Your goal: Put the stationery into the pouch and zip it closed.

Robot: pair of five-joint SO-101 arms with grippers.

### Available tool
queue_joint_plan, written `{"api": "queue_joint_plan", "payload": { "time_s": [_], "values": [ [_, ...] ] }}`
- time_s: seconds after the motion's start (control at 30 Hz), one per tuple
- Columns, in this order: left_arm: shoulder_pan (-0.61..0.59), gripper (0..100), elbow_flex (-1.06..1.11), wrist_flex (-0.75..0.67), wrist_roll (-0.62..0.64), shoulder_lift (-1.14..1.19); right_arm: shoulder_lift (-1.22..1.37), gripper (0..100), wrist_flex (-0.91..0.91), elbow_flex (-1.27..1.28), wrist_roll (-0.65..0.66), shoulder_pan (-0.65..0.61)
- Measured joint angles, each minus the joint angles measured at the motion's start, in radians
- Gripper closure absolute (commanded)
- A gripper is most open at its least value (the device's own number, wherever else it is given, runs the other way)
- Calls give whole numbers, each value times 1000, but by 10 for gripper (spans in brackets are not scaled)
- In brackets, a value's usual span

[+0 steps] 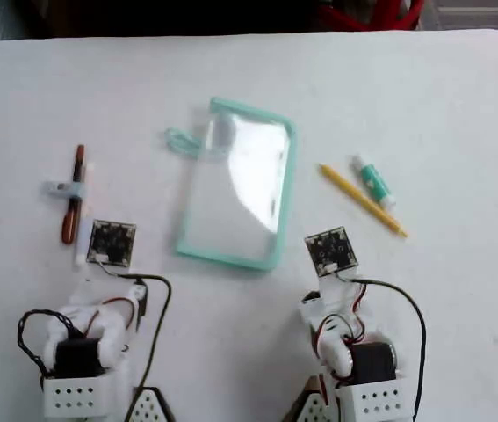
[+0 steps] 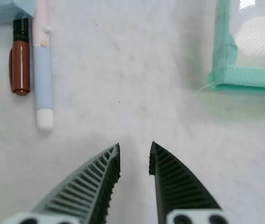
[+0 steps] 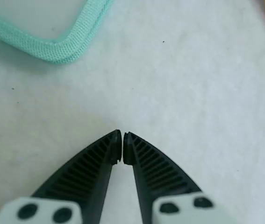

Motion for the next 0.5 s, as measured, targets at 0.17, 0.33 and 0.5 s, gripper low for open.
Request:
{"api": "queue_joint_plan", "payload": {
  "time_s": [0.17,0.33,0.5],
  "values": [
    [0,880,-35,-34,-166,2,0,978,0,0,0,0],
    [0,879,-41,-78,-253,3,0,975,0,0,0,-2],
    [0,879,-41,-118,-259,3,0,974,0,0,0,-17]
  ]
}}
